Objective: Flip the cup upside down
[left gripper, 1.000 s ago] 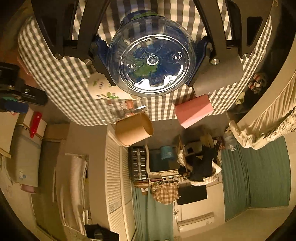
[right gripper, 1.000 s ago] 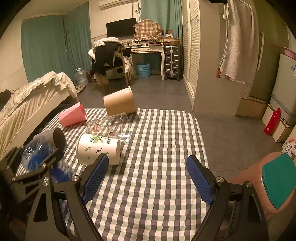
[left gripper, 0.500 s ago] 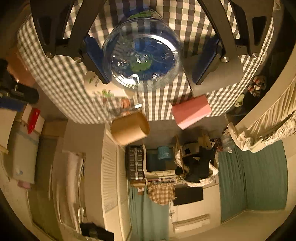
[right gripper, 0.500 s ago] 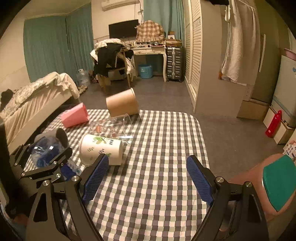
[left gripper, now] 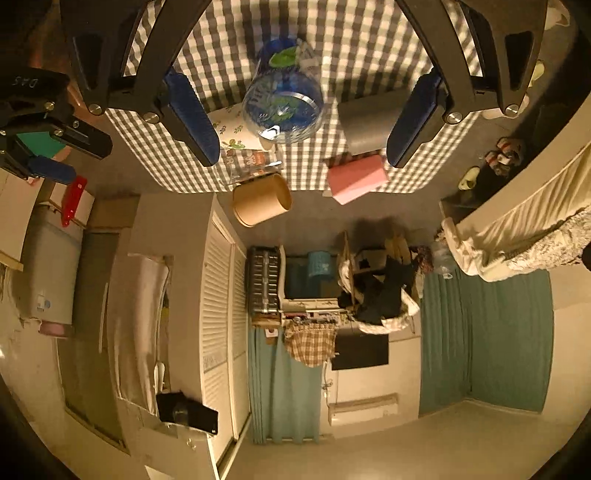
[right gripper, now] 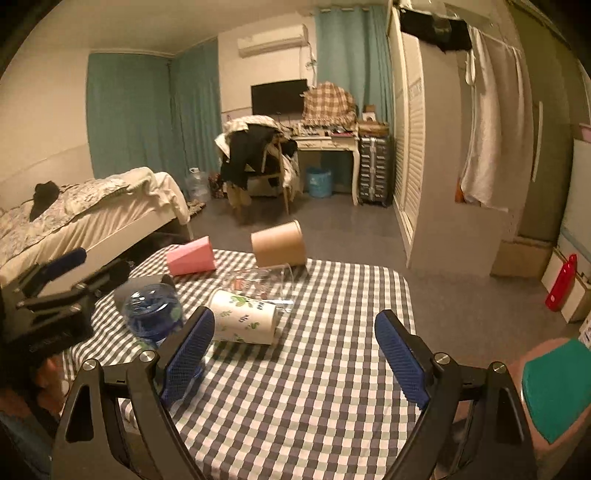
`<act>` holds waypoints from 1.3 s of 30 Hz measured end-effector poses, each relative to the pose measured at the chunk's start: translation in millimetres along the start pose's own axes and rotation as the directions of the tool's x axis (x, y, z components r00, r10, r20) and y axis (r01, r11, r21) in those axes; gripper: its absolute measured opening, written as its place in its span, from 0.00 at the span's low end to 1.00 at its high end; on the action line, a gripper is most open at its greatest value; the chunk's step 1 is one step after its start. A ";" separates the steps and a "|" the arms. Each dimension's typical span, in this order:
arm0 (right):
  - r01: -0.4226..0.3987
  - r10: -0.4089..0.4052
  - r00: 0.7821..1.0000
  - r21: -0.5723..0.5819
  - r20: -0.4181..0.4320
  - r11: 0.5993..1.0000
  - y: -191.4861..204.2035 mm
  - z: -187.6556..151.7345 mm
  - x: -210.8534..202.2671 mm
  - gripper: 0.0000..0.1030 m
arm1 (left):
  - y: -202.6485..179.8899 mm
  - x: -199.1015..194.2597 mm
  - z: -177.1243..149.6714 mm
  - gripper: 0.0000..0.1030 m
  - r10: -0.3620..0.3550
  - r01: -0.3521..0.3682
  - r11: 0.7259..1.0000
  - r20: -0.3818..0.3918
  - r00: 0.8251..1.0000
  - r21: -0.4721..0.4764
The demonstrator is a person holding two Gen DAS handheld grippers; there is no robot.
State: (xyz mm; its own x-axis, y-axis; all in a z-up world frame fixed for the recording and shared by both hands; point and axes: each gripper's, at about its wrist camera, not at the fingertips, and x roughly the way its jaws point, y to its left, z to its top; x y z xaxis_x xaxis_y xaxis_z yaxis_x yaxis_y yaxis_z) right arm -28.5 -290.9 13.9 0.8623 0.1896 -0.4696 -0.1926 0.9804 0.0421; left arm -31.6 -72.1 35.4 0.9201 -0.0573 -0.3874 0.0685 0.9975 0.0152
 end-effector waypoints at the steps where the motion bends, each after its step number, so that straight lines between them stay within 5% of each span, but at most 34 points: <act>1: 0.000 0.000 1.000 -0.011 0.008 1.000 2.8 -1.7 -4.6 0.86 | 1.6 -8.3 -1.8 0.92 0.011 -0.011 1.000 0.010 1.000 -0.001; 6: 0.003 -0.003 1.000 -0.021 0.017 1.000 11.0 -9.2 -15.0 0.87 | 10.4 -29.5 -10.9 1.00 0.033 -0.032 0.999 0.022 0.999 -0.026; 15: -0.004 0.005 0.999 -0.027 0.043 1.000 30.0 -23.0 -16.3 1.00 | 21.2 -42.5 -28.5 1.00 0.061 -0.060 0.997 0.018 0.998 -0.045; 39: 0.005 -0.005 1.000 -0.020 0.020 1.000 30.7 -25.0 -2.8 1.00 | 33.7 -34.1 -36.6 1.00 0.087 -0.088 0.994 -0.008 0.996 -0.070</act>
State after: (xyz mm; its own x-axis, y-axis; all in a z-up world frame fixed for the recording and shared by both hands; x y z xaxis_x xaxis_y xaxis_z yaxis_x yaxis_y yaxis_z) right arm -48.6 -262.7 -5.6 0.8723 0.1857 -0.4524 -0.1974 0.9801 0.0218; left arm -74.7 -35.1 15.4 0.9196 0.0303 -0.3916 -0.0395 0.9991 -0.0153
